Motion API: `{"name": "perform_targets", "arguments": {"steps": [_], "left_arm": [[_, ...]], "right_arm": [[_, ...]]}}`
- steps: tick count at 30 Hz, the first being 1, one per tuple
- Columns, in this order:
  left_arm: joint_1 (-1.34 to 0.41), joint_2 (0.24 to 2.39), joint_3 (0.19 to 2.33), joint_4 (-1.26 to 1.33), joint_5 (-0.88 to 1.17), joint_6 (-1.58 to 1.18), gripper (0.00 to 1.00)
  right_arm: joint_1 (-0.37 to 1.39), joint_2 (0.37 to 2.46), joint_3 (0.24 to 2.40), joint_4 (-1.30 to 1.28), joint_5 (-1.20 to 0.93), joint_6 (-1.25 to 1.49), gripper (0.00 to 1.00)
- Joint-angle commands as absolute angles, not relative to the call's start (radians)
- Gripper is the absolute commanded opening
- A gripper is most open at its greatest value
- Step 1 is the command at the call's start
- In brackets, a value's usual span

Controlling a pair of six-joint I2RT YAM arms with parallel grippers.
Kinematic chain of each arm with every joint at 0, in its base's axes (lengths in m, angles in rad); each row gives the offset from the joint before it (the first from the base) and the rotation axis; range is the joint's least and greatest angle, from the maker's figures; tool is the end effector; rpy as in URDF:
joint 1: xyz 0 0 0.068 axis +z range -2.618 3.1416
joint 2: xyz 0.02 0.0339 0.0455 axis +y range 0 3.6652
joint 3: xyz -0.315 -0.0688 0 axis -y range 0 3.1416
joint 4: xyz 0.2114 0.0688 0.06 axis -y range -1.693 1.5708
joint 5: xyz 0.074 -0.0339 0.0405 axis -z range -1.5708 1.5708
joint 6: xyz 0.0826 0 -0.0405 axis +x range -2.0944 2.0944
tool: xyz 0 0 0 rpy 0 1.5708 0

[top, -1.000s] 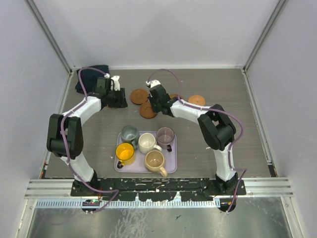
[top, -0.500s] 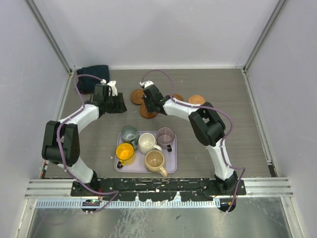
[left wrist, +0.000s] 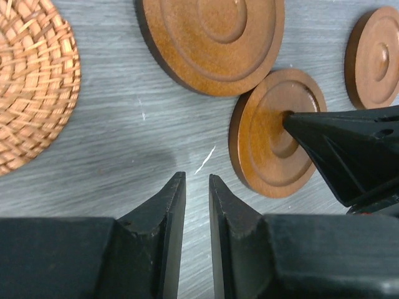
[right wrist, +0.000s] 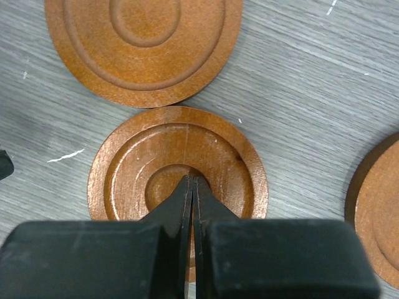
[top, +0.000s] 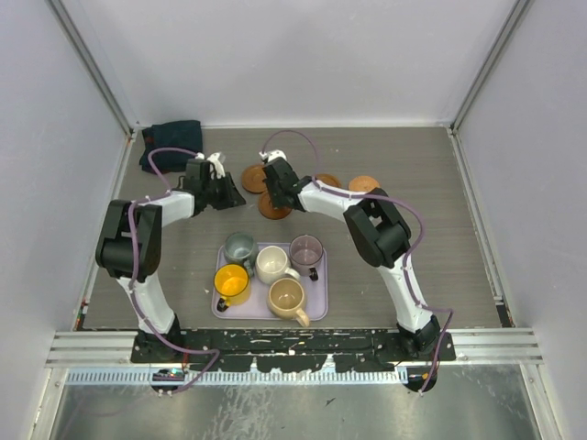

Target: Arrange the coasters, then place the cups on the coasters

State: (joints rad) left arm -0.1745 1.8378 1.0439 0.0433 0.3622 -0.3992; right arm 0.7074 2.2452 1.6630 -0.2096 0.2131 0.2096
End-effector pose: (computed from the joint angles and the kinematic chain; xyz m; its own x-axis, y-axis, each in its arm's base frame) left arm 0.3935 -0.0991 0.2055 -0.7812 -0.2313 -0.5798 0.1236 0.8531 -0.5069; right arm 0.4180 0.3344 0.1833 -0.6377 -0.2777 -0.7185 -0.3983 0.9173 -0.0010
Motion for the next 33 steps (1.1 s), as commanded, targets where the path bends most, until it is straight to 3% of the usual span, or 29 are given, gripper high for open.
{"name": "perform_targets", "arguments": {"steps": [1, 25, 33], "left_arm": [[-0.173, 1.876, 1.104, 0.165, 0.407, -0.446, 0.22], [-0.138, 2.073, 1.261, 0.099, 0.411, -0.453, 0.14], [-0.130, 2.054, 1.274, 0.083, 0.448, -0.452, 0.17]], "right_arm": [[0.673, 2.265, 1.684, -0.250, 0.271, 0.262, 0.05], [0.597, 2.266, 1.697, -0.250, 0.251, 0.267, 0.04], [0.585, 2.270, 1.708, -0.251, 0.258, 0.264, 0.04]]}}
